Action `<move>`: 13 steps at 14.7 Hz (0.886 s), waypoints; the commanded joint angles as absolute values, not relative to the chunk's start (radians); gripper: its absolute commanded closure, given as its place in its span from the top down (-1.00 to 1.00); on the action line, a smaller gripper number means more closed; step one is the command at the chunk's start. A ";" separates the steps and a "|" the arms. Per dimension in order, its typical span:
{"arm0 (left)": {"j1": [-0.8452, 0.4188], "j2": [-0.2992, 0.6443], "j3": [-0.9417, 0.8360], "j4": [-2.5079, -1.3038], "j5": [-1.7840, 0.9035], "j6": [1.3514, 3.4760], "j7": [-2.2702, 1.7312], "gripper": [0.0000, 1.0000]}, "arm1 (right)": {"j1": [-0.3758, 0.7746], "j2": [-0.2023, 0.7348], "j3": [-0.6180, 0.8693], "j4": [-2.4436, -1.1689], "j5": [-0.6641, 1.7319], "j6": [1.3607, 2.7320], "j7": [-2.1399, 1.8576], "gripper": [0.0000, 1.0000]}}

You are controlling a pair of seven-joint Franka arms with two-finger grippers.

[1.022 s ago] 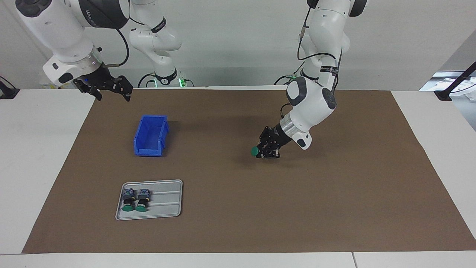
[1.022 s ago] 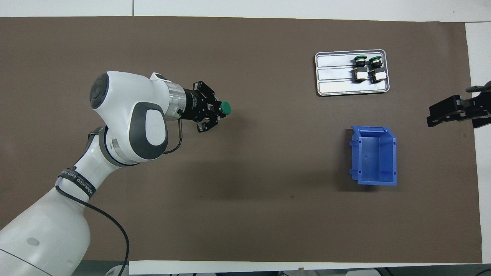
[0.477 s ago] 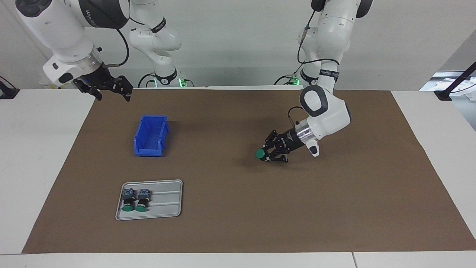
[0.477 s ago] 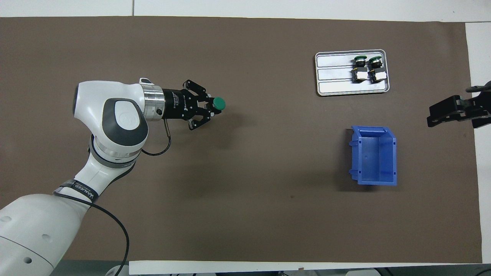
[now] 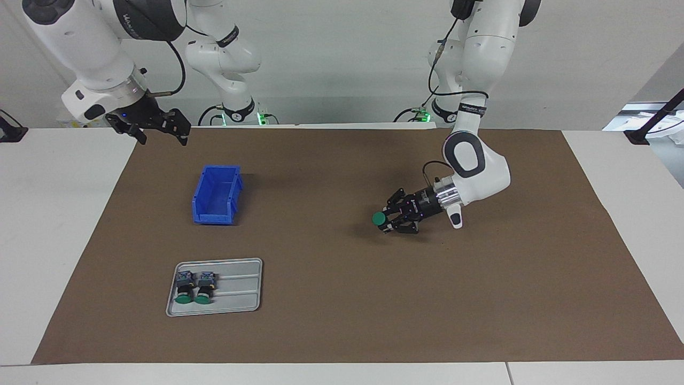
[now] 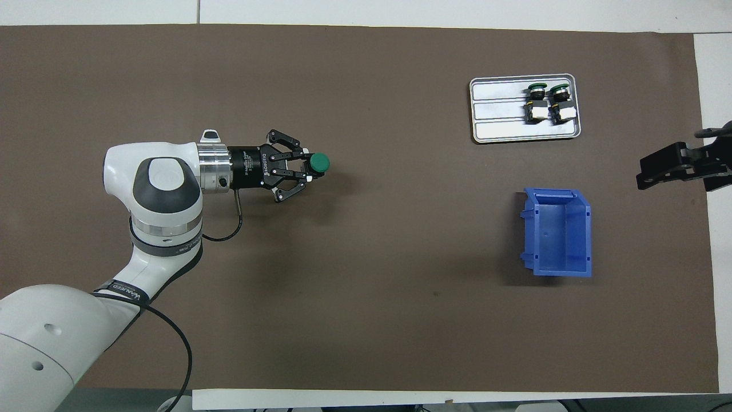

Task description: Place and press button with both arms

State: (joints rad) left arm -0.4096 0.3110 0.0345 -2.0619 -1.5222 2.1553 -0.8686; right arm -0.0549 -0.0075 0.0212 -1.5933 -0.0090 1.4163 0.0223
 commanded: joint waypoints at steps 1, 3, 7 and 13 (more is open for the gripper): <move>-0.355 0.313 0.029 -2.086 -1.584 2.050 -0.778 -0.80 | -0.060 -0.031 0.026 -1.620 -0.011 1.427 0.008 0.99; -0.363 0.328 0.029 -2.114 -1.699 2.029 -0.706 -0.80 | -0.060 -0.031 0.026 -1.620 -0.011 1.427 0.008 0.99; -0.388 0.359 0.029 -2.152 -1.852 2.002 -0.587 -0.80 | -0.060 -0.031 0.025 -1.620 -0.011 1.427 0.008 0.99; -0.410 0.382 0.031 -2.154 -1.888 2.000 -0.551 -0.79 | -0.060 -0.031 0.026 -1.620 -0.011 1.427 0.008 0.99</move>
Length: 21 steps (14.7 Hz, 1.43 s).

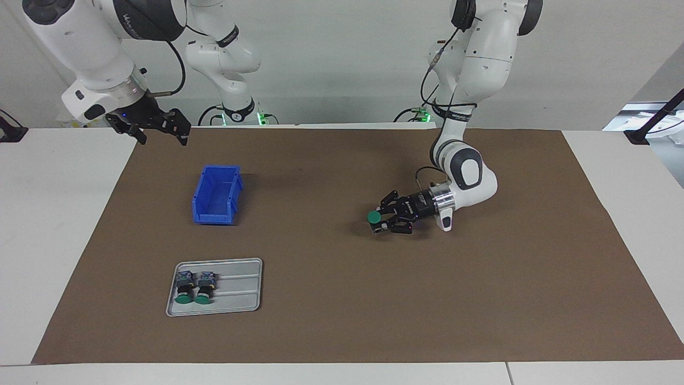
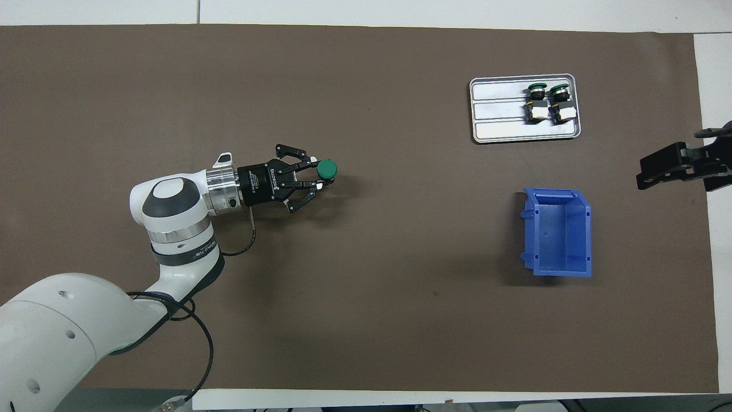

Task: Place and press button with both arms
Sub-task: 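Set the button upright on the table and open the left gripper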

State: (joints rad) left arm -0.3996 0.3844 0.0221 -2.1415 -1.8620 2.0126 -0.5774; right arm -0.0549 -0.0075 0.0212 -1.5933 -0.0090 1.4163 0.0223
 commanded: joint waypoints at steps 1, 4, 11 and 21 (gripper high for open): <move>-0.422 0.383 0.031 -2.154 -1.891 2.009 -0.546 -0.78 | -0.060 -0.031 0.026 -1.620 -0.011 1.427 0.008 0.99; -0.426 0.387 0.029 -2.157 -1.894 2.025 -0.532 -0.78 | -0.060 -0.031 0.025 -1.620 -0.011 1.427 0.008 0.99; -0.426 0.400 0.031 -2.177 -1.901 2.017 -0.471 -0.76 | -0.060 -0.031 0.025 -1.620 -0.011 1.427 0.008 0.99; -0.428 0.391 0.031 -2.178 -1.901 2.043 -0.476 0.09 | -0.060 -0.031 0.026 -1.620 -0.011 1.427 0.008 0.99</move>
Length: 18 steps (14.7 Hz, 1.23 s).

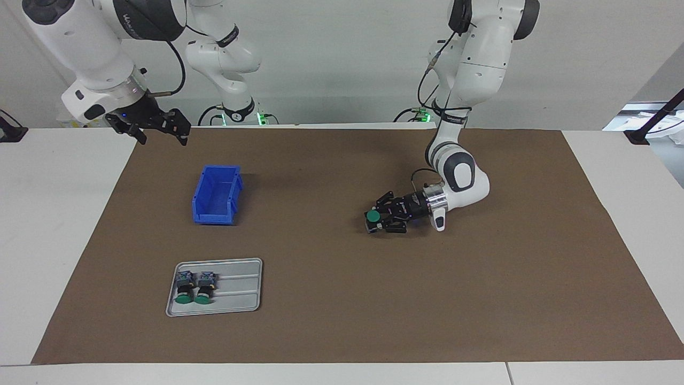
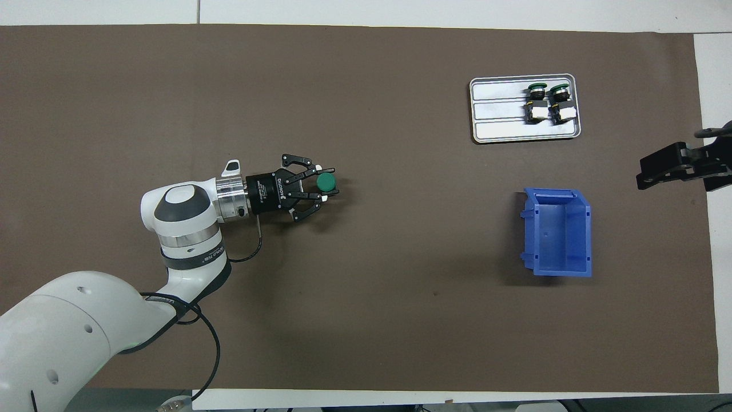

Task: Place and press button with both arms
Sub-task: 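Set the button upright on the table and open the left gripper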

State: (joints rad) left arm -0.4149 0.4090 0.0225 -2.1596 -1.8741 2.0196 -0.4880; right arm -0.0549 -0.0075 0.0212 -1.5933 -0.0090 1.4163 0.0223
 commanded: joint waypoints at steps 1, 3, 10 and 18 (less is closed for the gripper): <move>-0.429 0.388 0.031 -2.178 -1.899 2.049 -0.479 0.17 | -0.060 -0.031 0.026 -1.620 -0.011 1.427 0.008 0.99; -0.430 0.374 0.031 -2.187 -1.898 2.065 -0.482 0.35 | -0.060 -0.031 0.026 -1.620 -0.011 1.427 0.008 0.99; -0.446 0.321 0.037 -2.213 -1.885 2.102 -0.497 1.00 | -0.060 -0.031 0.026 -1.620 -0.011 1.427 0.008 0.99; -0.423 0.217 0.043 -2.218 -1.657 2.161 -0.529 1.00 | -0.060 -0.031 0.025 -1.620 -0.011 1.427 0.008 0.99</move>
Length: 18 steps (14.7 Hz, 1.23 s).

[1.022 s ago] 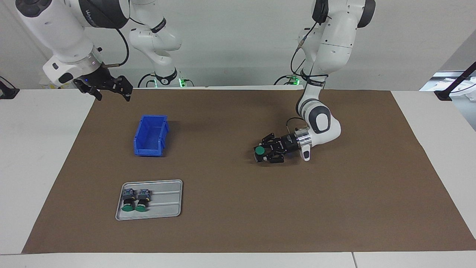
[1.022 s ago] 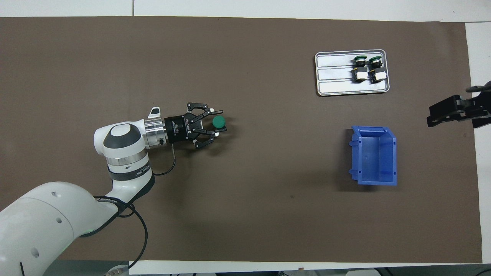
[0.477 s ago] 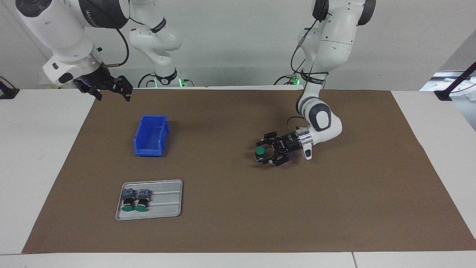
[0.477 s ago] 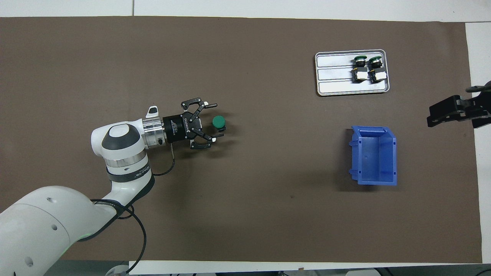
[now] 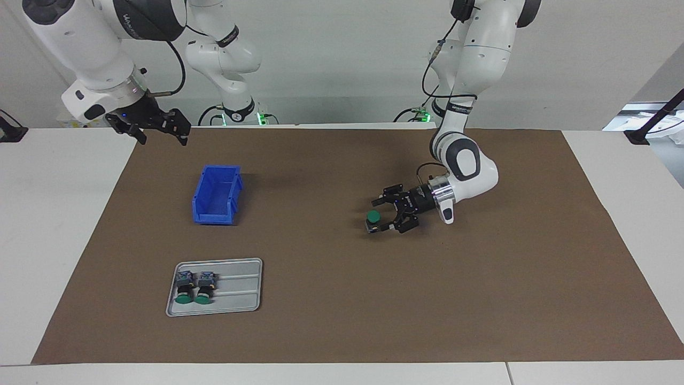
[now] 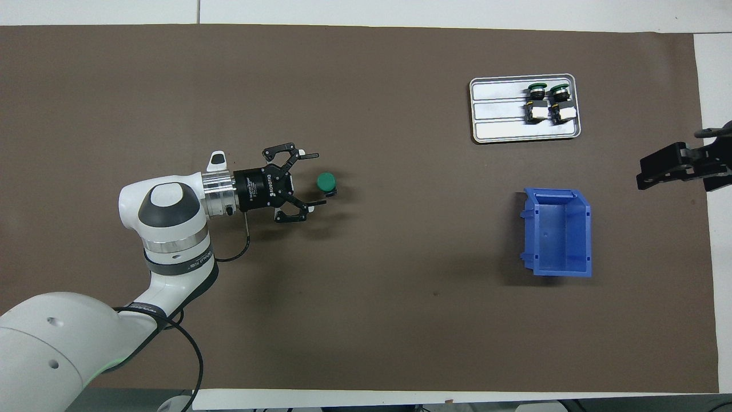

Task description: Place and press button with both arms

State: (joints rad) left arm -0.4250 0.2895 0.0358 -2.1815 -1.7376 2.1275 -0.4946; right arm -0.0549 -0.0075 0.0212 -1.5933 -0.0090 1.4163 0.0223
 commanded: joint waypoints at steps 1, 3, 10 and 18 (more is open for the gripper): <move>-0.425 0.194 0.043 -2.217 -1.588 2.186 -0.557 1.00 | -0.060 -0.031 0.026 -1.620 -0.011 1.427 0.008 0.99; -0.420 0.154 0.046 -2.212 -1.475 2.195 -0.601 1.00 | -0.060 -0.031 0.026 -1.620 -0.011 1.427 0.008 0.99; -0.400 0.146 0.048 -2.091 -0.991 2.197 -0.666 1.00 | -0.060 -0.031 0.026 -1.620 -0.011 1.427 0.008 0.99; -0.475 0.173 0.046 -1.938 -0.493 2.178 -0.742 0.97 | -0.060 -0.031 0.026 -1.620 -0.011 1.427 0.008 0.99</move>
State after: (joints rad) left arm -0.4405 0.1472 0.0410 -1.9958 -0.6076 2.1826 -0.7186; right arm -0.0549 -0.0075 0.0212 -1.5933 -0.0090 1.4163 0.0223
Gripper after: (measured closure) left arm 0.004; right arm 0.000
